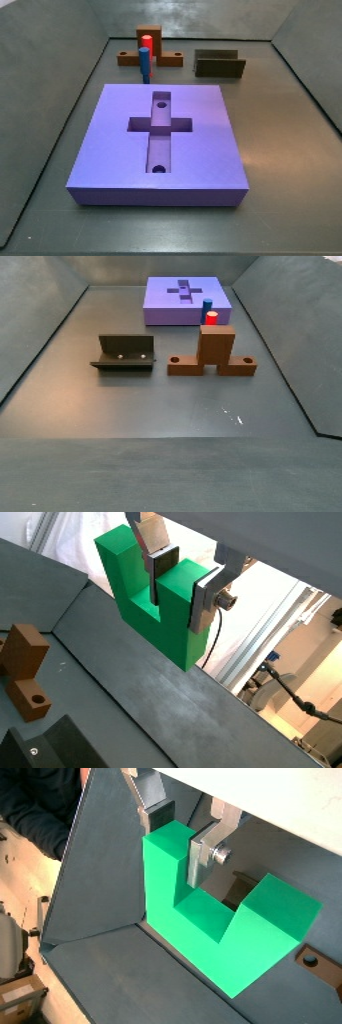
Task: Pick up the green object. Move up. Place the green object on the fixture. Regrasp the green object. Move to above the board. Insert the green object.
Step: Move to above the board, then insert the green object.
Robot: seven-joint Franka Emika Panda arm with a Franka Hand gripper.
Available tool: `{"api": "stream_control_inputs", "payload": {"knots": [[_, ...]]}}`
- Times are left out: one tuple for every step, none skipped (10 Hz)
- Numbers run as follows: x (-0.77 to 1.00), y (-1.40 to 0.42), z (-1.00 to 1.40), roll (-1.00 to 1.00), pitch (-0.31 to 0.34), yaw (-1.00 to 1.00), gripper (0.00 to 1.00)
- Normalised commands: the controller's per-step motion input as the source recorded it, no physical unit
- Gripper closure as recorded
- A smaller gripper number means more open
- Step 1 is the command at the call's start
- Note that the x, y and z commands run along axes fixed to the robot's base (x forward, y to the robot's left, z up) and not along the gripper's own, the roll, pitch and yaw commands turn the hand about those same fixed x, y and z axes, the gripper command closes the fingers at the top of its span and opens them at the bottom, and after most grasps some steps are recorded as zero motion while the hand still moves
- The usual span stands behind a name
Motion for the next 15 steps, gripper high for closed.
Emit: {"api": "stream_control_inputs", "payload": {"knots": [[-1.35, -1.40, 0.32, -1.00, 0.154, 0.00, 1.00], [-1.38, -1.40, 0.31, -1.00, 0.140, 0.01, 1.00], [-1.40, -1.31, 0.31, -1.00, 0.101, 0.02, 1.00], [-1.40, -1.24, 0.27, -1.00, 0.088, 0.04, 1.00], [-1.40, -1.26, 0.28, -1.00, 0.089, 0.04, 1.00], [-1.40, -1.24, 0.28, -1.00, 0.079, 0.05, 1.00], [-0.59, -0.48, 0.10, -1.00, 0.066, 0.06, 1.00], [-0.12, -0.04, -0.01, -1.00, 0.068, 0.06, 1.00], [-0.03, 0.00, -0.02, -1.00, 0.083, 0.05, 1.00], [-0.05, -0.04, 0.02, -1.00, 0.049, 0.05, 1.00], [-0.08, -0.01, 0.01, -0.80, 0.000, 0.04, 1.00], [-0.07, 0.04, 0.00, -0.60, -0.029, 0.03, 1.00], [-0.07, 0.02, 0.00, -0.36, -0.052, 0.01, 1.00], [-0.05, 0.01, 0.00, -0.22, -0.049, 0.00, 1.00], [0.03, 0.00, -0.05, 0.00, 0.000, 0.00, 1.00]]}}
